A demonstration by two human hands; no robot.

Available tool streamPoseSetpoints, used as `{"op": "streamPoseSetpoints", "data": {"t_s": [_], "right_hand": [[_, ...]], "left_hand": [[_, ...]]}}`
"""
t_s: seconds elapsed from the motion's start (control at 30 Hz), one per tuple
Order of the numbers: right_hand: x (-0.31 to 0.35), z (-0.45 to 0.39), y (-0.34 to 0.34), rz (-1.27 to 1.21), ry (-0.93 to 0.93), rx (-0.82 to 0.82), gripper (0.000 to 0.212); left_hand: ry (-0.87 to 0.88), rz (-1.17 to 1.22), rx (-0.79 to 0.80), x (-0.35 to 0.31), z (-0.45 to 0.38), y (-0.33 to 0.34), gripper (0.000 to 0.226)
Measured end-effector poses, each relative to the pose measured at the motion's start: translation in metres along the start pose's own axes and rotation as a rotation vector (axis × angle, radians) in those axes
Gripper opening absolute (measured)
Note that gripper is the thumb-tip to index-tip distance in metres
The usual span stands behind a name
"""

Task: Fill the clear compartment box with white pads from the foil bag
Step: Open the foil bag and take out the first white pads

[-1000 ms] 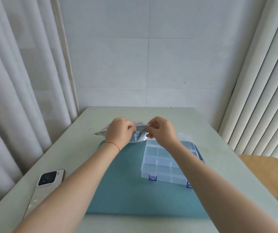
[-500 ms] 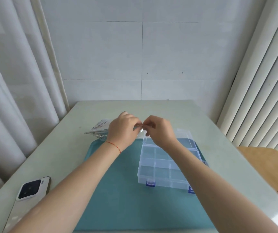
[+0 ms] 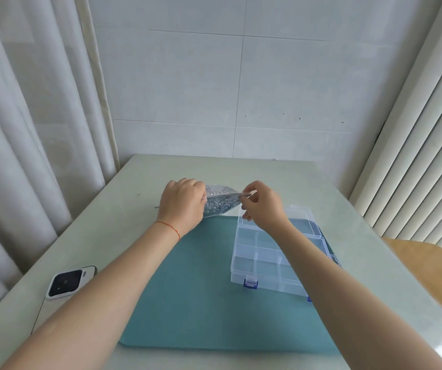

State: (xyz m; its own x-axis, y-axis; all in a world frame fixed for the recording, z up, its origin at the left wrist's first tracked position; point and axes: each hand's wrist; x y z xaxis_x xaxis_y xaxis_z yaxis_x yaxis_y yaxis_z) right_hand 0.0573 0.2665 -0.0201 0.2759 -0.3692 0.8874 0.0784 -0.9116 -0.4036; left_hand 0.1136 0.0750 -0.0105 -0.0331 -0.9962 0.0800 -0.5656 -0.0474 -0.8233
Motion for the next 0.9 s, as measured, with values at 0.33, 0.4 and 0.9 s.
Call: {"op": "streamPoseSetpoints", "data": {"t_s": [0.33, 0.4, 0.9], "right_hand": [[-0.004, -0.006, 0.006, -0.142, 0.106, -0.029, 0.028], [-0.009, -0.007, 0.001, -0.164, 0.151, -0.072, 0.027], [-0.009, 0.003, 0.001, 0.150, 0.111, -0.024, 0.017]], "left_hand": [[0.058, -0.239, 0.219, -0.026, 0.011, -0.028, 0.012], [0.007, -0.204, 0.258, -0.020, 0.013, -0.029, 0.012], [-0.159, -0.092, 0.246, -0.003, 0.031, -0.014, 0.014]]}}
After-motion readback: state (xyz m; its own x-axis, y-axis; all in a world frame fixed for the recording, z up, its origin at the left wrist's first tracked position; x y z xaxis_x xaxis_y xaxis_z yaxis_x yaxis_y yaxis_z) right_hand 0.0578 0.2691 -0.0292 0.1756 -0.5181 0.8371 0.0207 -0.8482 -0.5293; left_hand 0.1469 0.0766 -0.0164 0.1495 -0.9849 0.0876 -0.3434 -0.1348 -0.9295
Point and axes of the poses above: each hand's wrist, its own z-axis away from the middle knuckle, its own y-axis out of the palm, x = y × z, and after that the axes turned 7 degrees about -z, right-handed
